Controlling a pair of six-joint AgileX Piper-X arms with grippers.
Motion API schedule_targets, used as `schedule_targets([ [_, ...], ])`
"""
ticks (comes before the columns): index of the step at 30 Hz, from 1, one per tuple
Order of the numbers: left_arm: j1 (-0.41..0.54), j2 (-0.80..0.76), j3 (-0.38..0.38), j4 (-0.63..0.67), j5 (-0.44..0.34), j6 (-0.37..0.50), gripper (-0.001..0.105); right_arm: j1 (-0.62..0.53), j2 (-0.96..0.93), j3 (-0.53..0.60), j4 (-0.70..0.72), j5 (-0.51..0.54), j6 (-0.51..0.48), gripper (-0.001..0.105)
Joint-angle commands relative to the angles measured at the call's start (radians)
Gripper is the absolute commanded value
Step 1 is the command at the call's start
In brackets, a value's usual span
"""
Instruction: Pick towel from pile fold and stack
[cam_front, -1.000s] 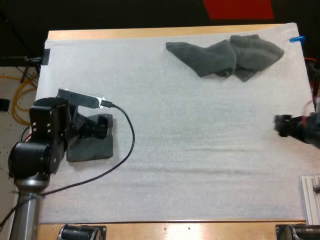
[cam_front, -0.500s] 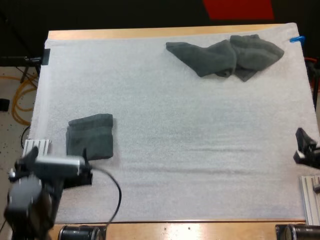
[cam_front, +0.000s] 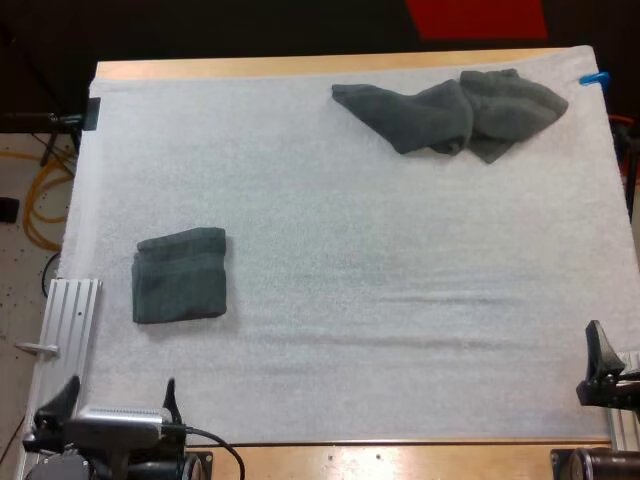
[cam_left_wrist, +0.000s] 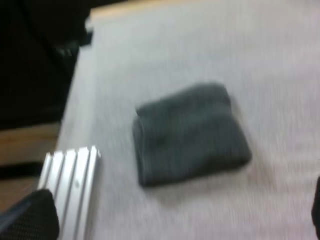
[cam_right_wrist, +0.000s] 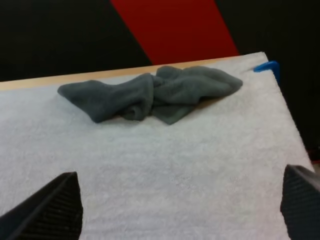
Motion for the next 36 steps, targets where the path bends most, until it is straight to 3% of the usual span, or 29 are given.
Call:
schedule_targets([
  [1, -0.001, -0.140, 0.002, 0.047, -0.007, -0.005, 0.105, -0.004, -0.056, 0.011, -0.008, 0.000, -0.005, 0.078],
  [4, -0.001, -0.140, 0.002, 0.094, -0.007, -0.005, 0.105, -0.002, -0.039, 0.009, 0.008, 0.018, 0.005, 0.078],
  [8, -0.001, -0.140, 0.002, 0.056, -0.004, -0.005, 0.105, -0.002, -0.039, 0.015, -0.008, 0.024, -0.003, 0.078],
  [13, -0.001, -0.140, 0.050, -0.108, 0.000, -0.007, 0.105, -0.002, -0.039, 0.015, -0.008, 0.024, -0.034, 0.078],
  [21, -0.001, -0.138, 0.211, -0.354, 0.000, -0.016, 0.105, -0.002, -0.039, 0.056, -0.042, 0.024, -0.039, 0.078],
  [27, -0.001, -0.138, 0.263, -0.399, 0.000, -0.027, 0.105, -0.002, -0.039, 0.075, -0.022, 0.024, -0.039, 0.078],
  [36, -0.001, -0.138, 0.263, -0.400, 0.000, -0.027, 0.105, -0.002, -0.039, 0.097, 0.002, 0.024, -0.020, 0.078],
])
